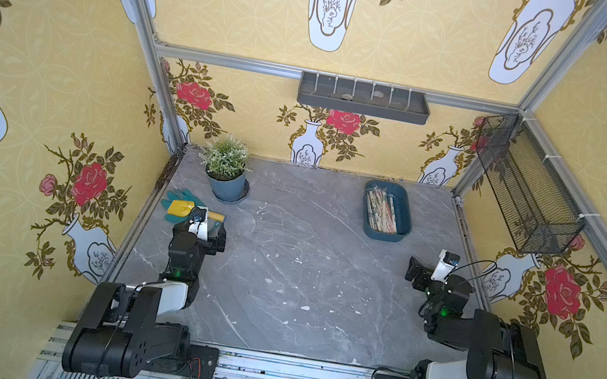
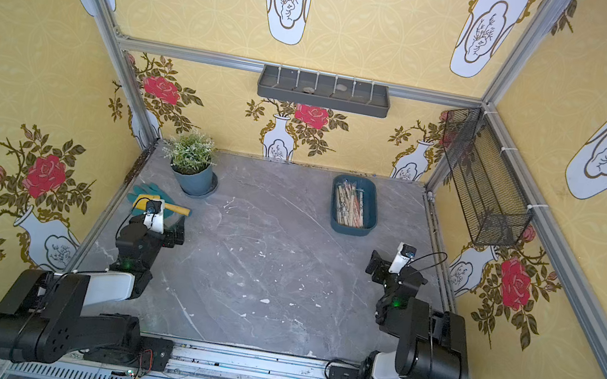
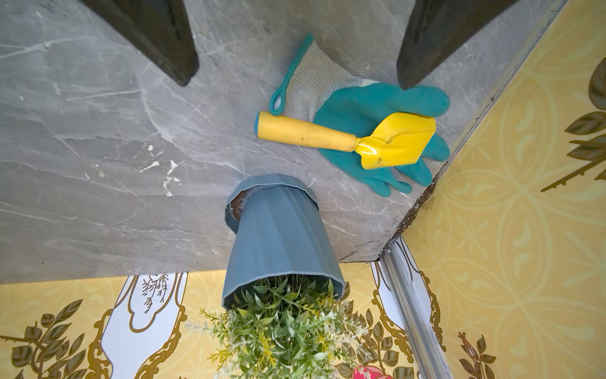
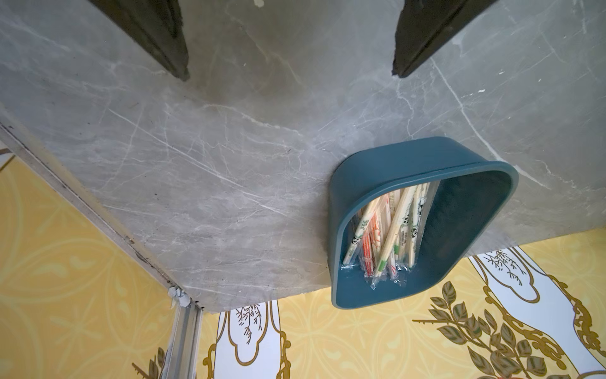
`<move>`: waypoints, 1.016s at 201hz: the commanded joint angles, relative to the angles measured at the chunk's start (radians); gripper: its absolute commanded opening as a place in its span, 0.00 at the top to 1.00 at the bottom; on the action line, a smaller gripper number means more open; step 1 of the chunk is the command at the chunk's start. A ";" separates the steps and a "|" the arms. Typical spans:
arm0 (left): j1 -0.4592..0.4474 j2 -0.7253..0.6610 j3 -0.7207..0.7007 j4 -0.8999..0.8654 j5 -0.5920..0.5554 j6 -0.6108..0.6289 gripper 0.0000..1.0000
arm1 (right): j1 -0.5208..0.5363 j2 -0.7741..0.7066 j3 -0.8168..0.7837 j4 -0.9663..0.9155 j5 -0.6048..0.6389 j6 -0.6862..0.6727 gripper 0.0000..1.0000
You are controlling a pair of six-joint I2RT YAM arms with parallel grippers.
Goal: Take the paired disposable chopsticks out of the storage box
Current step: Move the storage box to the center of the board.
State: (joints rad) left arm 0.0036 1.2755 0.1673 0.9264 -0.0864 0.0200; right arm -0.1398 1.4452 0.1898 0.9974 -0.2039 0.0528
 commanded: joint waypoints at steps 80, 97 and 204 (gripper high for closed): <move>0.032 -0.034 0.016 -0.047 0.032 -0.019 0.00 | 0.016 -0.004 0.002 0.020 0.064 0.004 0.02; 0.032 -0.083 0.028 -0.087 -0.041 -0.039 0.00 | 0.024 -0.011 -0.002 0.027 0.082 0.010 0.02; 0.030 -0.525 0.319 -0.874 -0.046 -0.490 0.00 | -0.032 -0.497 0.400 -0.928 0.257 0.543 0.03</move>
State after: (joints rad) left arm 0.0345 0.7704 0.4225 0.3260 -0.2333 -0.2710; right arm -0.1398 0.9390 0.5289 0.3096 0.0933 0.4236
